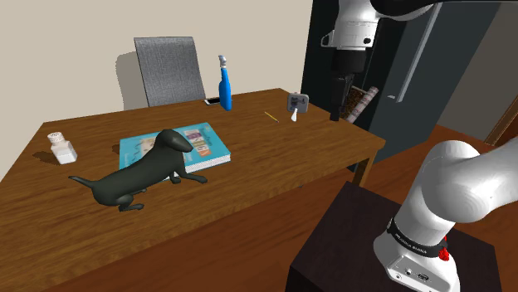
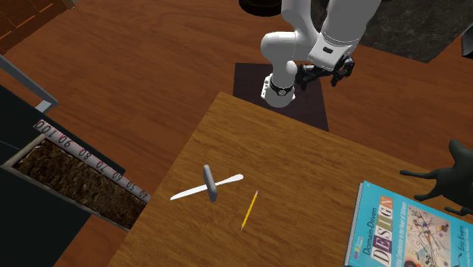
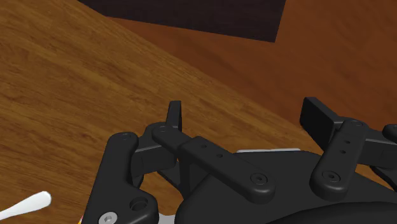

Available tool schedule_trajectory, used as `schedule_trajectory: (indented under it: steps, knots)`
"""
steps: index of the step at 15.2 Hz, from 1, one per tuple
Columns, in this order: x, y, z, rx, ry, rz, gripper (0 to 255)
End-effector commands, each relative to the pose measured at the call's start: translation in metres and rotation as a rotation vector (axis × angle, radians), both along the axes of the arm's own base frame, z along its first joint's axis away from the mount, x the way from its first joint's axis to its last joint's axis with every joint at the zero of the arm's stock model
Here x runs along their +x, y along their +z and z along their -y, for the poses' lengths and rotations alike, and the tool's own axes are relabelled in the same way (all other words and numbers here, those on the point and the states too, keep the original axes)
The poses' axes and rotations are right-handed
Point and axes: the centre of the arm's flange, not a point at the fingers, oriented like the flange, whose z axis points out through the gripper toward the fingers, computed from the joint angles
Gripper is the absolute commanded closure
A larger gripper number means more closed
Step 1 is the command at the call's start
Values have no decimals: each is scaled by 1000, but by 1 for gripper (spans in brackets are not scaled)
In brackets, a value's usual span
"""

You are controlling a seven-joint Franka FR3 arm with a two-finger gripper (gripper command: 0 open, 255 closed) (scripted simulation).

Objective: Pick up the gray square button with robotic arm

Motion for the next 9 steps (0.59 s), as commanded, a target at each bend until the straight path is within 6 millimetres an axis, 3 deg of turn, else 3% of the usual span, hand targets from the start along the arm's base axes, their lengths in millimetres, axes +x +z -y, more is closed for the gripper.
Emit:
schedule_trajectory:
  steps: [1,9]
  knots:
    - [0,0,0,0,0,0,0]
    - [59,-29,70,-61,-22,27,0]
